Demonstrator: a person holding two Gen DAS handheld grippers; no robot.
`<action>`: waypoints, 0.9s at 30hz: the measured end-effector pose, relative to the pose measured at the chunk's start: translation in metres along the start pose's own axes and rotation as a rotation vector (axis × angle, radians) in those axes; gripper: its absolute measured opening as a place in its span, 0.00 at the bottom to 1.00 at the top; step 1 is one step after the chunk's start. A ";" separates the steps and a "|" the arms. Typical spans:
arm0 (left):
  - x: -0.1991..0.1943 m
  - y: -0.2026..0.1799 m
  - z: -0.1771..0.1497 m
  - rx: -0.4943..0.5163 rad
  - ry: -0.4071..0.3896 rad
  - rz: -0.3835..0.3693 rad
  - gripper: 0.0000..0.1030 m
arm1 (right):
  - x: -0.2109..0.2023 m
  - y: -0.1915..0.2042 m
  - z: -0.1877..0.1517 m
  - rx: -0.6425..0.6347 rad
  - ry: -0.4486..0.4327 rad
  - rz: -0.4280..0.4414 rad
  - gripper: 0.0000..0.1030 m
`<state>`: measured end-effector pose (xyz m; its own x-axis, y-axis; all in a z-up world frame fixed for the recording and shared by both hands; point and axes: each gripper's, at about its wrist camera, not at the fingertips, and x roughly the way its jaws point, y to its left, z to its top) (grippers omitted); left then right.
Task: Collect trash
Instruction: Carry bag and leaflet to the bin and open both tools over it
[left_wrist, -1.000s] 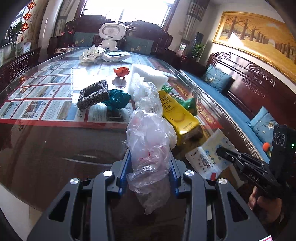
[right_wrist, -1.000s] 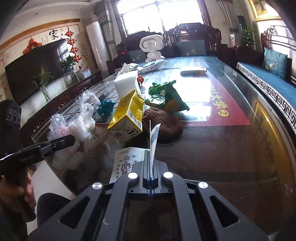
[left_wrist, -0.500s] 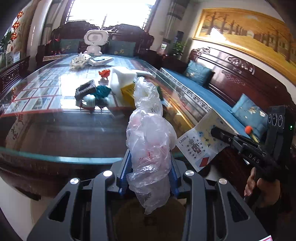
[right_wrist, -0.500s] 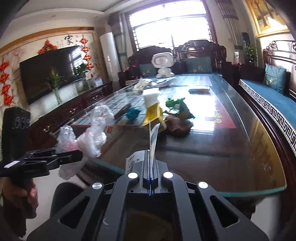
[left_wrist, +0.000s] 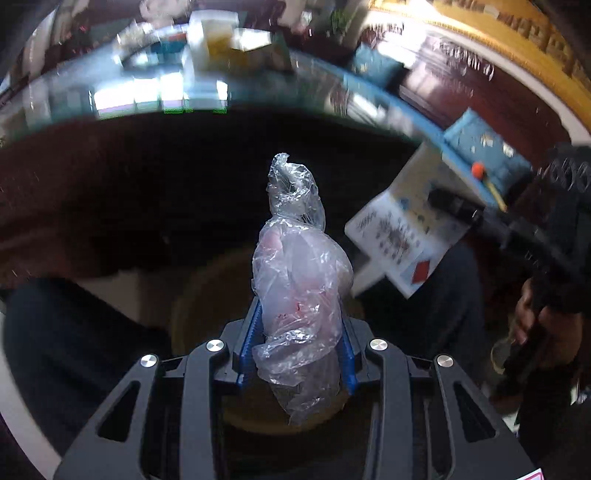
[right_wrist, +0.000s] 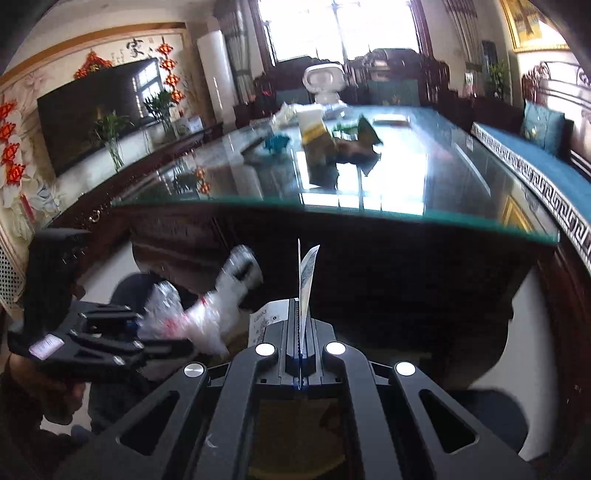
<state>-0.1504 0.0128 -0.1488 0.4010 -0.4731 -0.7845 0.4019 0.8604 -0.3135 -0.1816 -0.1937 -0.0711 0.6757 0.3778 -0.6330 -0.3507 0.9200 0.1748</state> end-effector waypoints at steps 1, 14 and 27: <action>0.009 0.000 -0.005 -0.002 0.026 -0.001 0.36 | 0.002 0.000 -0.005 0.004 0.009 -0.002 0.01; 0.080 0.023 -0.040 -0.066 0.198 0.019 0.80 | 0.021 -0.006 -0.036 0.048 0.087 -0.006 0.01; 0.059 0.037 -0.021 -0.056 0.103 0.146 0.82 | 0.045 0.005 -0.043 0.040 0.143 0.052 0.01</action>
<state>-0.1291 0.0206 -0.2184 0.3642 -0.3234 -0.8734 0.2978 0.9290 -0.2198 -0.1805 -0.1769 -0.1308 0.5568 0.4087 -0.7232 -0.3544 0.9043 0.2381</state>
